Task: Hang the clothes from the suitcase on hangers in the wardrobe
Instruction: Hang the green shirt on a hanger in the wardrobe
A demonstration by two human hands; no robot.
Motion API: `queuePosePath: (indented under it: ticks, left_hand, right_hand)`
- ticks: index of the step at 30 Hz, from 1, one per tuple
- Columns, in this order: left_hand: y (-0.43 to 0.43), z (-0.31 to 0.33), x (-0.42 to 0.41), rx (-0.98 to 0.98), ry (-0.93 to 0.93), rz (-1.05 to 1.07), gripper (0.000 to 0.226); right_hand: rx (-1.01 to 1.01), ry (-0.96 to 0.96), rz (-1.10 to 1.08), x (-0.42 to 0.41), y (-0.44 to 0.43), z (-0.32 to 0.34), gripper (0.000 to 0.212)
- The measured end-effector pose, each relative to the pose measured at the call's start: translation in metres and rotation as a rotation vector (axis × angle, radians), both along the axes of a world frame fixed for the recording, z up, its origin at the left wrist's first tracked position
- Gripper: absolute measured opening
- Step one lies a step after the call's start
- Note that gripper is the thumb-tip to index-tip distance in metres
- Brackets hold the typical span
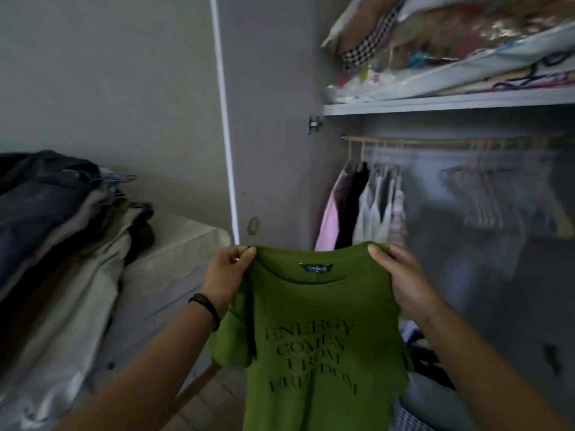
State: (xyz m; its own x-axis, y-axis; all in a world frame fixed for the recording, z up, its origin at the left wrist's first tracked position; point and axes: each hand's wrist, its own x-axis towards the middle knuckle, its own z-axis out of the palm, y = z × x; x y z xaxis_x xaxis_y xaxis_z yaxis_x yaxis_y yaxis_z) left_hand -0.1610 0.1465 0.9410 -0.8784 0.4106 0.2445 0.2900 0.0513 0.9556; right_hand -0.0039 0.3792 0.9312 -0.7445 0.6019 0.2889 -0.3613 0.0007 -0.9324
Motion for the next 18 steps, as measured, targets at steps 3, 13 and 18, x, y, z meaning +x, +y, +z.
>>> queuePosePath:
  ticks: [3,13,18]
  left_hand:
    - [0.052,-0.004,-0.001,-0.041,0.005,-0.035,0.019]
    - [0.239,-0.02,0.0,0.14,-0.294,-0.299,0.024]
    - [0.339,-0.011,-0.008,0.22,-0.385,-0.409,0.029]
  right_hand:
    - [0.034,-0.037,-0.125,0.017,0.031,-0.001,0.017]
    - [-0.017,-0.125,-0.307,0.015,0.184,-0.039,0.036]
    - [0.085,-0.222,-0.389,-0.016,0.271,-0.043,0.042]
